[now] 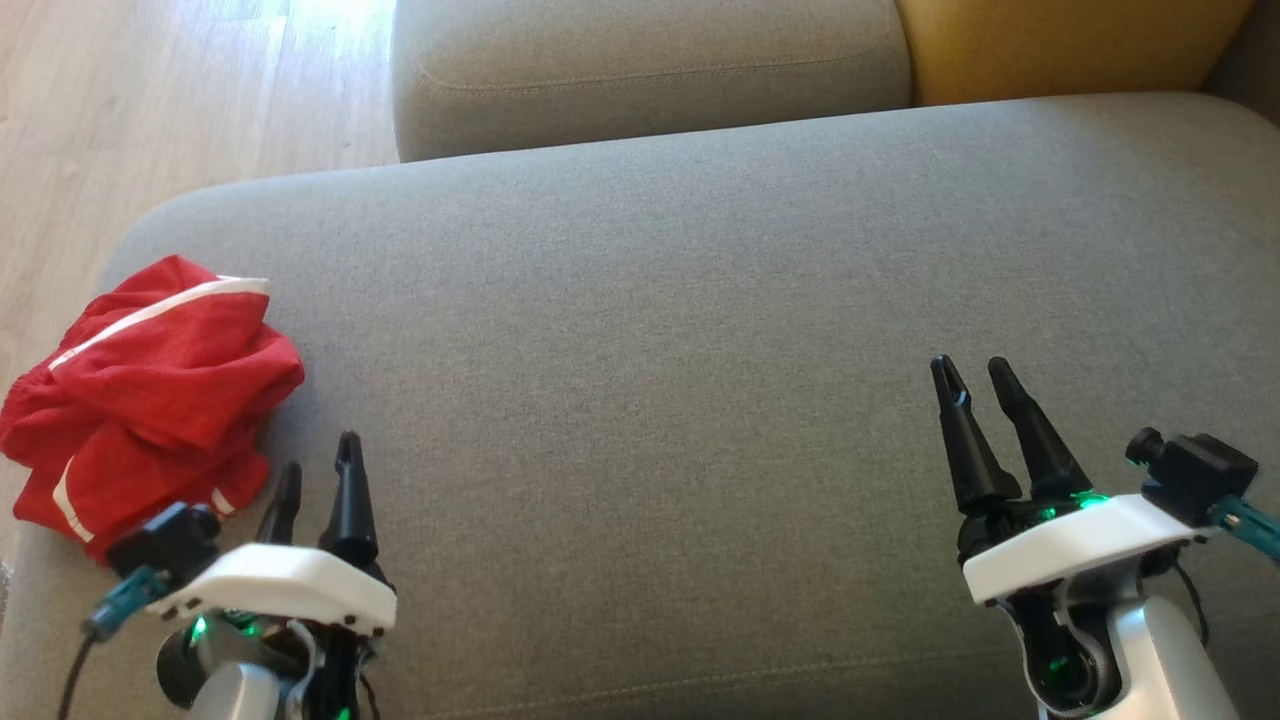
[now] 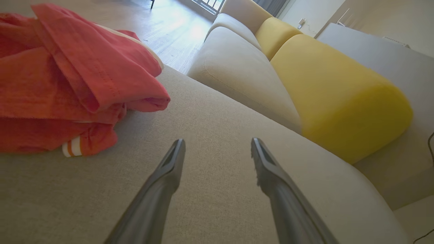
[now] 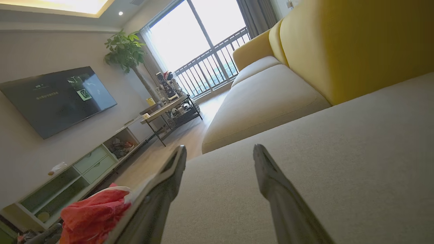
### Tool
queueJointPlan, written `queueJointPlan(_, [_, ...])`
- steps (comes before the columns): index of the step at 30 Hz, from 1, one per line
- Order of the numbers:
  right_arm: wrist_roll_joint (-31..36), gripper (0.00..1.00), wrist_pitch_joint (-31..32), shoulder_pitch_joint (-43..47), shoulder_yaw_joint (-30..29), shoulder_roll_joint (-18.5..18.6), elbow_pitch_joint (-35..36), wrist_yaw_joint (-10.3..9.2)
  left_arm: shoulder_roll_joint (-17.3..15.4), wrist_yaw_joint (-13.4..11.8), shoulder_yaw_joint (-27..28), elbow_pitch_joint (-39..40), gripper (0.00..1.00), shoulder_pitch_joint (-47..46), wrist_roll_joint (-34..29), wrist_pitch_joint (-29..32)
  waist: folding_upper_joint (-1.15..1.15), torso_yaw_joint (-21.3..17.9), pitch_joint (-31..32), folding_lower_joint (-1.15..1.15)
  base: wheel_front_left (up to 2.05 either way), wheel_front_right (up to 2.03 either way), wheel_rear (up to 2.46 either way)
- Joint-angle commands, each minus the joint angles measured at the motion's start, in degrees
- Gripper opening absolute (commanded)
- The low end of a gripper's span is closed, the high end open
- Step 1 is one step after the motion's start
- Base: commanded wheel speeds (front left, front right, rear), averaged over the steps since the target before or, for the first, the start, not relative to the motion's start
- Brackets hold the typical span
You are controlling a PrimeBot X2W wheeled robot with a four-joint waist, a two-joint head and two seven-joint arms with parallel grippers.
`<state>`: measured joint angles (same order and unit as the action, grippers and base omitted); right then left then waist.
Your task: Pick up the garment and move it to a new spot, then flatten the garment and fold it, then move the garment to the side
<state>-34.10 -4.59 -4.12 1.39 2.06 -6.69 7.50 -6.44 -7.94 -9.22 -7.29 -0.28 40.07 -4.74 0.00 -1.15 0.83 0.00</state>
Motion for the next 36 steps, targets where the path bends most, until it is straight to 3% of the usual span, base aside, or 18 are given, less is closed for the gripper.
queueJointPlan(1, [2.96,1.00,-1.02,-3.05,0.69,0.50,2.81,-0.01,-1.71,-1.05,0.00,1.65,1.00,-2.81,-2.58,-0.94,0.00,-0.05,0.06,0.00,0.00,0.00,0.00])
queueJointPlan(14, [10.93,1.00,-3.21,-2.16,-1.95,0.57,0.80,-0.01,-5.39,-8.80,-6.79,-0.83,1.00,-4.19,-12.60,-3.11,0.00,-0.40,0.48,0.00,0.00,0.00,0.00])
queueJointPlan(27, [16.70,1.00,-5.11,-3.22,-3.63,0.64,-4.04,-0.01,-7.87,-14.15,-12.78,-0.10,1.00,-5.51,-19.85,-5.12,0.00,-0.55,0.77,0.00,0.00,0.00,0.00])
queueJointPlan(32, [15.42,1.00,-6.19,-4.11,-4.03,0.68,-5.83,-0.01,-8.55,-16.79,-13.18,1.97,1.00,-5.32,-21.79,-6.13,0.00,-0.68,0.90,0.00,0.00,0.00,0.00])
queueJointPlan(36, [19.25,1.00,-6.90,-4.73,-3.81,0.70,-5.72,-0.01,-8.84,-17.82,-13.51,2.93,1.00,-5.13,-23.54,-6.79,0.00,-0.75,0.95,0.00,0.00,0.00,0.00])
